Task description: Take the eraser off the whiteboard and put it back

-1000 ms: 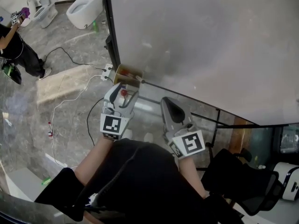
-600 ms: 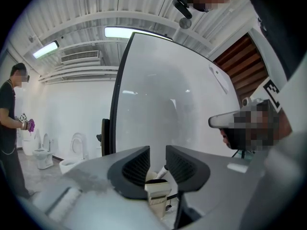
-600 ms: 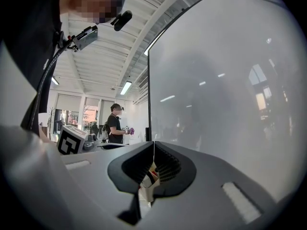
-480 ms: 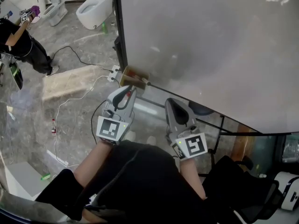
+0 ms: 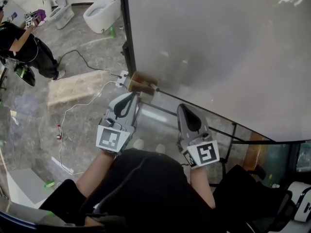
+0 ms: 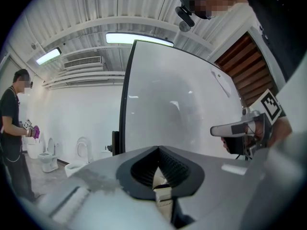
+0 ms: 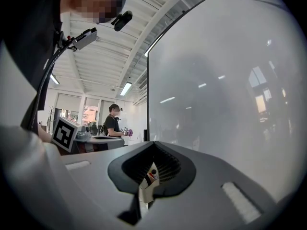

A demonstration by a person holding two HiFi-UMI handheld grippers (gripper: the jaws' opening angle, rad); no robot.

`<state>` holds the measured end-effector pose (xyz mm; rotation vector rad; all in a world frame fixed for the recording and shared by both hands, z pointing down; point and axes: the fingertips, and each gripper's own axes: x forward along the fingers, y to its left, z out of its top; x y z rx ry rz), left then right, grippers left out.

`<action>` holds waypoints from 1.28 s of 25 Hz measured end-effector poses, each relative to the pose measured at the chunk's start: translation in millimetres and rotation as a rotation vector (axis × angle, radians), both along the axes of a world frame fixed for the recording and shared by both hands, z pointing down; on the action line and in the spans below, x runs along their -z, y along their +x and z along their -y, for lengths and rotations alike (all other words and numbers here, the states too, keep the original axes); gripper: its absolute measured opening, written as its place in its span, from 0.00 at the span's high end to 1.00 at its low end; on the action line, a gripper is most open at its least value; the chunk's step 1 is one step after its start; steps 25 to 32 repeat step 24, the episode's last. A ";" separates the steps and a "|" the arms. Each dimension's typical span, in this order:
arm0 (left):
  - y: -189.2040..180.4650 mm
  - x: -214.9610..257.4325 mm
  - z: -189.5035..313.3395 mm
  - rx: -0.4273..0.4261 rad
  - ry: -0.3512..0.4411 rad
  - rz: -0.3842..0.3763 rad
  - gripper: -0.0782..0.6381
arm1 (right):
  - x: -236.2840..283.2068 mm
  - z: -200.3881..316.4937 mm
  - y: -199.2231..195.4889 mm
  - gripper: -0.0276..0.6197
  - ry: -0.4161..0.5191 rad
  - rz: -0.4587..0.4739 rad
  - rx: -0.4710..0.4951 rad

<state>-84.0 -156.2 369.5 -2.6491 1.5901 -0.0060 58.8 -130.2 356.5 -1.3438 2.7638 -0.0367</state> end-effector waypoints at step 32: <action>6.7 9.8 6.5 -0.032 0.001 -0.014 0.88 | 3.9 3.8 3.8 0.94 -0.001 -0.008 -0.015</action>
